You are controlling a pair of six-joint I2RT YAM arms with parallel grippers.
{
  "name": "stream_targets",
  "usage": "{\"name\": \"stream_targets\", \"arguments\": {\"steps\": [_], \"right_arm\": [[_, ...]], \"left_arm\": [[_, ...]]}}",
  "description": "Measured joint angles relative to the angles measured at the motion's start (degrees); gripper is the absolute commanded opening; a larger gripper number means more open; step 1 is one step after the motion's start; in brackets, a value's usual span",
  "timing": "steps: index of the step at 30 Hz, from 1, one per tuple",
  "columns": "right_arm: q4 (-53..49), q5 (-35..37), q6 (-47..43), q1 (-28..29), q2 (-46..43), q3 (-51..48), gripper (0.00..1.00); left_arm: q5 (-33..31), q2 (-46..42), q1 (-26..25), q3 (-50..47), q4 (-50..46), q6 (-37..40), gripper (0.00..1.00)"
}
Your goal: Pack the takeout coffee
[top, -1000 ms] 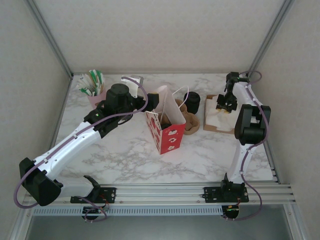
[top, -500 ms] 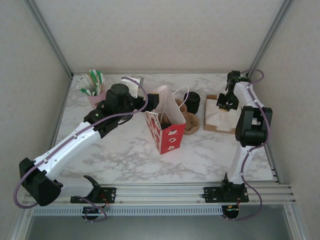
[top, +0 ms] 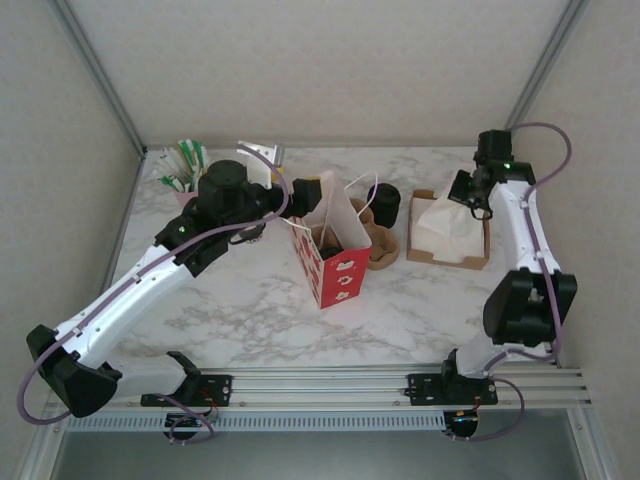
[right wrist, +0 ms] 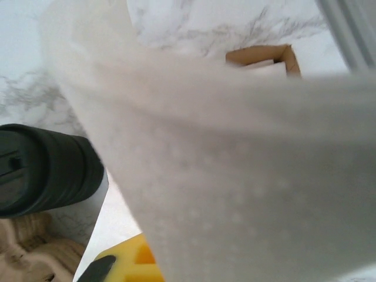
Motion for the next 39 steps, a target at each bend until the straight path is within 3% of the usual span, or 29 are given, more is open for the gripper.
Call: {"name": "stream_targets", "arguments": {"steps": [11,21,30,39], "right_arm": [[4.11,-6.82,1.03,0.0,-22.75,-5.27,0.0],[8.0,-24.13,3.54,0.13,-38.12,-7.21,0.0],[14.75,-40.57,10.47,2.56,-39.39,-7.19,0.0],[19.26,-48.24,16.59,11.37,-31.87,-2.95,0.0]], "left_arm": [[3.17,9.07,-8.22,13.44,-1.62,0.04,1.0],[6.49,14.27,-10.84,18.03,-4.55,-0.39,1.0],[2.14,0.92,-10.84,7.54,-1.68,-2.32,1.0],[-4.85,-13.97,-10.84,-1.86,-0.44,-4.0,1.0]]}}
